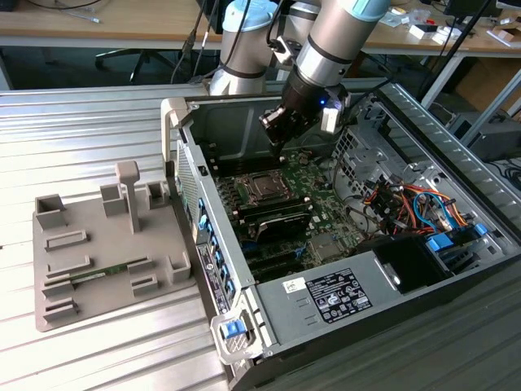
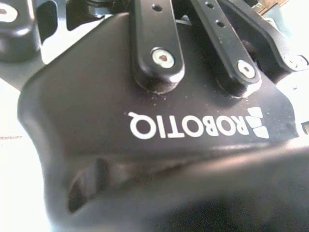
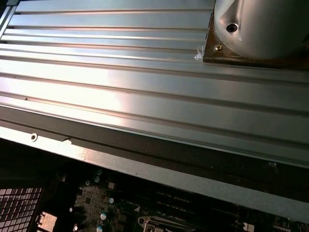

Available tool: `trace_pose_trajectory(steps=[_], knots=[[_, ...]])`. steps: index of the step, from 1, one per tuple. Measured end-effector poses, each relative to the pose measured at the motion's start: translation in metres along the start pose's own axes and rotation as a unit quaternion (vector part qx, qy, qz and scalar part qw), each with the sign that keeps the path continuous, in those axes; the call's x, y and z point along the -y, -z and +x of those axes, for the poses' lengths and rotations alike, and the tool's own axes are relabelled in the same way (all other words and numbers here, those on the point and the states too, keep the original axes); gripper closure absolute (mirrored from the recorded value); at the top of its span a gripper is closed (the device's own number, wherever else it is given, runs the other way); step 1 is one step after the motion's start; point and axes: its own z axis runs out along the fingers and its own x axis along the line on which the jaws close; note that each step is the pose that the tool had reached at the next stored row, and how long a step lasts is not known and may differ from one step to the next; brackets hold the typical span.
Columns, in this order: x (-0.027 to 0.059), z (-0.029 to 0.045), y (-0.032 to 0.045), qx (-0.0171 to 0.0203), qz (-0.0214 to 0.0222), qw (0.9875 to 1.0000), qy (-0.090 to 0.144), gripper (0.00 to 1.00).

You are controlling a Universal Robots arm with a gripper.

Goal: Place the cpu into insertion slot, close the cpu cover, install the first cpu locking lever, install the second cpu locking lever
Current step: 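Install the first cpu locking lever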

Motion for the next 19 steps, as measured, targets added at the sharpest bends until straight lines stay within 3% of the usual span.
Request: trace_pose_trajectory(steps=[8,16,19], knots=[[0.0016,0.0005,0.0013,-0.0001,0.0000,1.0000,0.000,0.89],[0.0201,0.0042,0.0021,0.0000,0.0000,1.0000,0.000,0.89],[0.0210,0.0043,0.0015,0.0003,0.0065,0.9999,-0.012,0.89]])
